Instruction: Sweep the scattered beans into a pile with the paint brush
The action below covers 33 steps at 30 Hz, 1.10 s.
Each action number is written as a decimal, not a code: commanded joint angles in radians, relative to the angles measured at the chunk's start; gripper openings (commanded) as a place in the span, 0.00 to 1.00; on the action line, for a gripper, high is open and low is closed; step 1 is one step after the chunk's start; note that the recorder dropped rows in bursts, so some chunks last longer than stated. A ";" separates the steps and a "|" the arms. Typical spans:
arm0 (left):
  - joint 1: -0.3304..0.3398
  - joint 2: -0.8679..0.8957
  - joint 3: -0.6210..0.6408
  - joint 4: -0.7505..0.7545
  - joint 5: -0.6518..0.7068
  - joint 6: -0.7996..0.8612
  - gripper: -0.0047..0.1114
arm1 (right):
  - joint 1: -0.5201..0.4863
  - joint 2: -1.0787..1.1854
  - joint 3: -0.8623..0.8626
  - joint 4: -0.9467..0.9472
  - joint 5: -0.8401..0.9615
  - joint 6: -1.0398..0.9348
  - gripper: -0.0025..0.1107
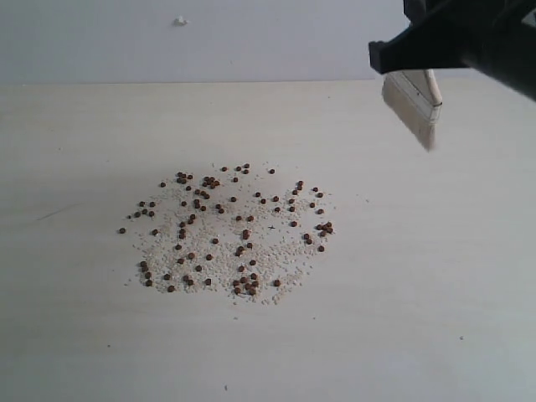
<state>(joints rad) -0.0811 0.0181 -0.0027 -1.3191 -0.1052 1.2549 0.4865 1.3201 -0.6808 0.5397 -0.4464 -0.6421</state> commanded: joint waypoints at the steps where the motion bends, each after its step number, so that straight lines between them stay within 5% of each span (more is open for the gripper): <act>1: 0.000 -0.006 0.003 -0.003 0.009 -0.007 0.04 | 0.076 0.052 0.081 0.105 -0.288 -0.044 0.02; 6: 0.000 -0.006 0.003 -0.003 0.009 -0.007 0.04 | 0.147 0.199 0.085 0.335 -0.477 -0.159 0.02; 20: 0.000 -0.006 0.003 -0.003 0.009 -0.007 0.04 | 0.147 0.549 0.045 0.245 -0.565 0.017 0.02; 33: -0.002 -0.006 0.003 -0.003 0.009 -0.005 0.04 | 0.147 0.578 0.011 -0.049 -0.429 0.569 0.02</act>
<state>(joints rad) -0.0811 0.0181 -0.0027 -1.3191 -0.1032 1.2523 0.6307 1.8954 -0.6562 0.5306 -0.9273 -0.1442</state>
